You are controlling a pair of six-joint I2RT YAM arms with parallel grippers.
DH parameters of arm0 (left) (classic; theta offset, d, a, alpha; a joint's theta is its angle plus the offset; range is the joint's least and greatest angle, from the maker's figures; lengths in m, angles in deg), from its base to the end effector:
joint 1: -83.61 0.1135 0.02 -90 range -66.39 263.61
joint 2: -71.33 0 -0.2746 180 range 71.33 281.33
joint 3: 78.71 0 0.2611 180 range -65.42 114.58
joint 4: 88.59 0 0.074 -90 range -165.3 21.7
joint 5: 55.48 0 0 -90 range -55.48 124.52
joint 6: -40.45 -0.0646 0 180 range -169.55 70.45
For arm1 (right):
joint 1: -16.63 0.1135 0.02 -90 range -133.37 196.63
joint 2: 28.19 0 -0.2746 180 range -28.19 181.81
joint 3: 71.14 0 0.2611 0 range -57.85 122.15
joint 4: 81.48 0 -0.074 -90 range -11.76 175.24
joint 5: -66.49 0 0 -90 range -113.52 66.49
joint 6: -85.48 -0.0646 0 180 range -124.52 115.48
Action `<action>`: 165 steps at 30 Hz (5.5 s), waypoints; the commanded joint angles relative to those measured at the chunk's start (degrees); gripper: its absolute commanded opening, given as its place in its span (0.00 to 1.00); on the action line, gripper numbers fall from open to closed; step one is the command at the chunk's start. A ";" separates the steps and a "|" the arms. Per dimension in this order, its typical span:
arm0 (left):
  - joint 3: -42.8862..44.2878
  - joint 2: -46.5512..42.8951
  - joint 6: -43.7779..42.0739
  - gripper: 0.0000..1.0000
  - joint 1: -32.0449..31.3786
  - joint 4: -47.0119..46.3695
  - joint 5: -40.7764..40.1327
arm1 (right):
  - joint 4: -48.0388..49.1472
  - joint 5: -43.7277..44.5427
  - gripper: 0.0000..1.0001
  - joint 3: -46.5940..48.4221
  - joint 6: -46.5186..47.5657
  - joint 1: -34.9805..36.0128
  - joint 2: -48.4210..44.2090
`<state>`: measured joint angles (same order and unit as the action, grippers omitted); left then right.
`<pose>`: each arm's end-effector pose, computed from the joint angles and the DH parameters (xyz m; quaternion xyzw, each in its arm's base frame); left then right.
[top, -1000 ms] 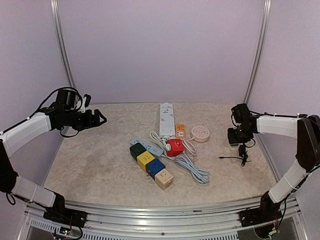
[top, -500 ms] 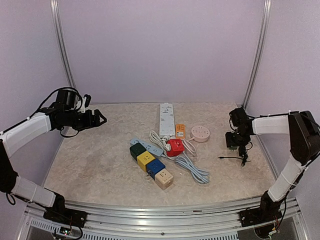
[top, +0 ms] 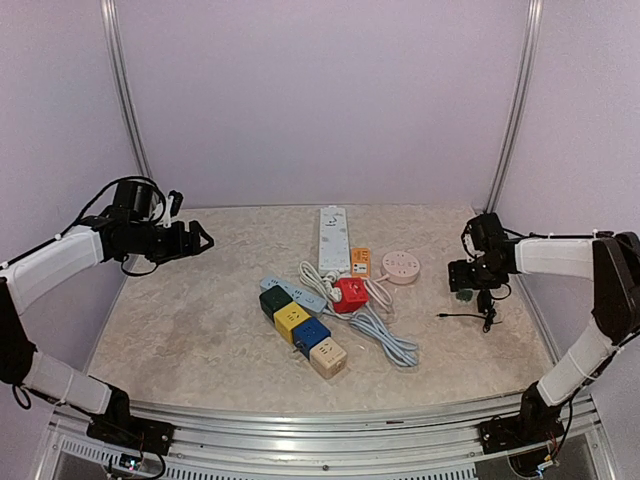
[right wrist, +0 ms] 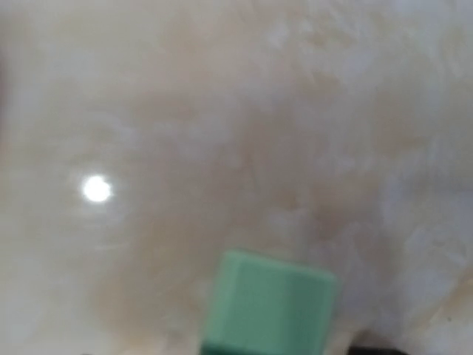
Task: Pull the plug off the socket
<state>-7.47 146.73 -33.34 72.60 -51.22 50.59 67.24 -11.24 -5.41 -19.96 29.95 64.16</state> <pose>0.3039 -0.0773 0.2701 0.0164 0.9046 -0.2195 0.3650 0.3316 0.0644 0.1547 0.0472 0.9548 -0.0312 0.2918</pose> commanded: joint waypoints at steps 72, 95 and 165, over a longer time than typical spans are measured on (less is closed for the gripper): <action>-19.01 -7.59 27.77 0.95 -20.11 -16.08 -9.38 | 7.85 -0.21 0.44 10.45 -7.52 56.99 14.21; -23.92 -10.26 37.11 0.95 -21.88 -26.40 -2.53 | 26.86 11.63 0.00 9.81 -6.03 56.77 5.63; -16.82 -0.60 44.35 0.72 -27.75 -44.03 2.39 | 42.49 4.48 0.00 12.68 2.18 57.05 0.31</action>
<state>-25.83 145.48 11.38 45.50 -95.38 52.72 100.11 -2.15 5.26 -20.49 86.06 68.53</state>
